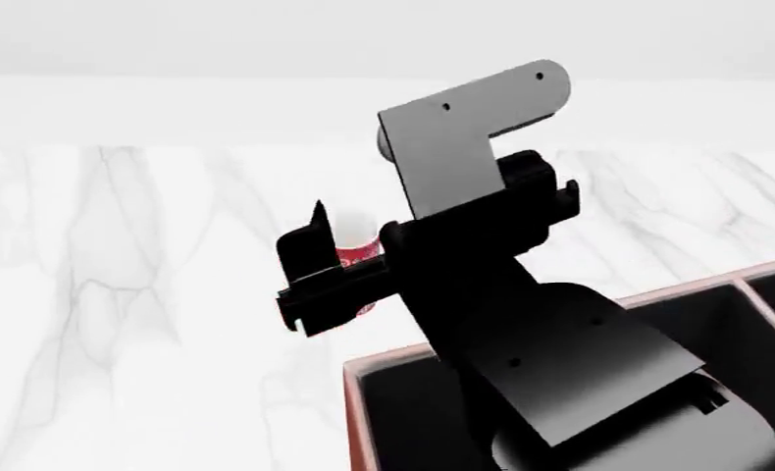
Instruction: Pick up the book and place it in the right compartment of the caddy.
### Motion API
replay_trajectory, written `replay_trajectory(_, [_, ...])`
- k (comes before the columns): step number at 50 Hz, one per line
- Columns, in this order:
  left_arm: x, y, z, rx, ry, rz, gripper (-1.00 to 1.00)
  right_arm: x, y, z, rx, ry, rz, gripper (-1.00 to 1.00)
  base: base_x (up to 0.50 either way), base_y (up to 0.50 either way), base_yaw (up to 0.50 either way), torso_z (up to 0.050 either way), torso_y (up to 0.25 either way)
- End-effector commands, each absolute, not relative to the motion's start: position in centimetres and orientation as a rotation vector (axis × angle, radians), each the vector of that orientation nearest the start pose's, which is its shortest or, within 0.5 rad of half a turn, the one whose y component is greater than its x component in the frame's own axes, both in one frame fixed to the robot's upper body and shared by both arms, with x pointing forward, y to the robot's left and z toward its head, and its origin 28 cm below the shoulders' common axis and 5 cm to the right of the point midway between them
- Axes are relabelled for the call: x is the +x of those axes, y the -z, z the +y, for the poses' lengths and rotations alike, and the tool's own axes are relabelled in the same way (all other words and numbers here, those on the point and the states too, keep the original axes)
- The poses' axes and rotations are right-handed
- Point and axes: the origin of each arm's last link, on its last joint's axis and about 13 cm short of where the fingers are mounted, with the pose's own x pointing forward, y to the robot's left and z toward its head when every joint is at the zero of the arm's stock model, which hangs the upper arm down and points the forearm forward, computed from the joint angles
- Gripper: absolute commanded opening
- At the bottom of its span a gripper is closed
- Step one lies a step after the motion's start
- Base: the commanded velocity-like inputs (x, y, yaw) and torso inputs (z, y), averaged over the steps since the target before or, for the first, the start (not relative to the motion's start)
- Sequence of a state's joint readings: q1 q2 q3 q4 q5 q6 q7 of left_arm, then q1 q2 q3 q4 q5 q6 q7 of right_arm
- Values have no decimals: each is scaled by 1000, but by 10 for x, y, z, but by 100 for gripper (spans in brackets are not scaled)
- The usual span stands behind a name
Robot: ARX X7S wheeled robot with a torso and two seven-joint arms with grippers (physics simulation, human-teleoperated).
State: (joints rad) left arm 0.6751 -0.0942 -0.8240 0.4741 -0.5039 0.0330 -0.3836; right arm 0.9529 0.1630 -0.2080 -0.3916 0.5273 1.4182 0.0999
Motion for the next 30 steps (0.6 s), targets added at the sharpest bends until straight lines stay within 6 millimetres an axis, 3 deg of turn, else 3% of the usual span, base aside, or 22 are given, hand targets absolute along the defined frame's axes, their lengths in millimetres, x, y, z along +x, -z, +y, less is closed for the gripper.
replay_trajectory(1, [18,-74,363,37,-1044,-58,100,262,-239,-57,-282,-795,226,100,0,0,0,0,0])
replay_trajectory(7, [17,-73,363,38,-1045,-57,100,244,-233,-51,-335,-963,217,100,0,0,0,0,0])
replay_trajectory(10, [16,-73,363,38,-1046,-57,100,229,-217,-46,-440,-1060,199,100,0,0,0,0,0])
replay_trajectory(20, [14,-73,364,35,-1049,-57,100,197,-193,-43,-633,-1305,223,100,0,0,0,0,0])
replay_trajectory(30, [14,-74,364,38,-1049,-58,100,190,-185,-42,-688,-1353,236,100,0,0,0,0,0])
